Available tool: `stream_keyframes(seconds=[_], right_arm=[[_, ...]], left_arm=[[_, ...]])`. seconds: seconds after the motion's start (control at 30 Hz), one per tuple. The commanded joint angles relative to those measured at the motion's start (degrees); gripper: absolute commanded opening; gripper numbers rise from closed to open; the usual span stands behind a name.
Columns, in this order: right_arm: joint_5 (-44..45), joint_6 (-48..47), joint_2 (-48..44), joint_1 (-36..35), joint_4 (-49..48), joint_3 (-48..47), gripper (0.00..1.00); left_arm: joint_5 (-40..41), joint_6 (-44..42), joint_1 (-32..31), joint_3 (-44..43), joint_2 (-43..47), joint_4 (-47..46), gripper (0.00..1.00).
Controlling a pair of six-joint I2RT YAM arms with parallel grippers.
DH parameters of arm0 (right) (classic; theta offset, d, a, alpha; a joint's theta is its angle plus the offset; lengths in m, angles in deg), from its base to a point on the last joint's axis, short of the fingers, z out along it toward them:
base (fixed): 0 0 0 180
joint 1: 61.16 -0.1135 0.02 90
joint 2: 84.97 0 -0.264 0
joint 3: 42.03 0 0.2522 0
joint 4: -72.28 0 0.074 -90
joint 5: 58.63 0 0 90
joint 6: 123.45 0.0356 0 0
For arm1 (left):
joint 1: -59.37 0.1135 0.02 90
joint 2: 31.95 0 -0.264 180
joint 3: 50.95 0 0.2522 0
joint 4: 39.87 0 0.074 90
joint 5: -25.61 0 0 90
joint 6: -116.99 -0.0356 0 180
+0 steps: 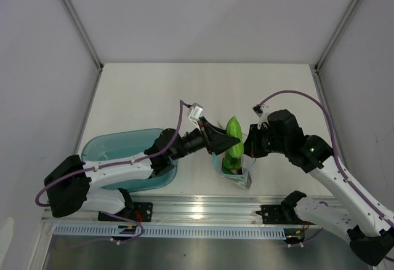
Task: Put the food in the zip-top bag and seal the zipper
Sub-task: Place the fake vegetable in the zipper food storage bag.
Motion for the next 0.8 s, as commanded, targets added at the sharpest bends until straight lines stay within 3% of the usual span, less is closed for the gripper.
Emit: stream_keyframes(seconds=[0.0,0.1,0.13,0.2,0.23,0.27,0.3,0.53,0.77], right_arm=[[1.1,0.6,-0.9,0.2,-0.4,-2.5,0.0],[1.2,0.7,-1.0,0.2,-0.3,-2.2,0.0],[1.3,0.7,-1.1,0.2,-0.3,-2.1,0.0],[1.5,0.7,-1.2,0.3,-0.2,-1.9,0.0],[1.6,0.7,-1.2,0.3,-0.2,-1.9,0.0],[1.6,0.5,-1.2,0.3,-0.1,-1.8,0.0],[1.5,0.5,-1.2,0.3,-0.1,-1.7,0.0],[1.2,0.2,-1.2,0.4,-0.1,-1.4,0.0],[0.7,-0.1,-0.9,0.4,-0.3,-1.0,0.0]], left_arm=[[2.5,-0.7,-1.9,2.0,0.2,-3.0,0.11],[4.5,-2.3,-3.3,2.8,0.8,-1.3,0.22],[5.2,-3.2,-3.7,2.8,1.1,-0.6,0.38],[7.1,-3.9,-4.7,2.9,1.6,2.3,0.52],[8.2,-4.6,-4.9,3.0,2.0,2.9,0.73],[8.7,-5.0,-5.0,3.0,2.8,3.5,0.82],[9.3,-5.8,-5.1,2.8,3.8,5.0,0.99],[15.8,-13.8,-6.7,-1.6,10.0,16.7,0.99],[24.6,-11.9,-6.7,-2.7,18.3,27.5,0.99]])
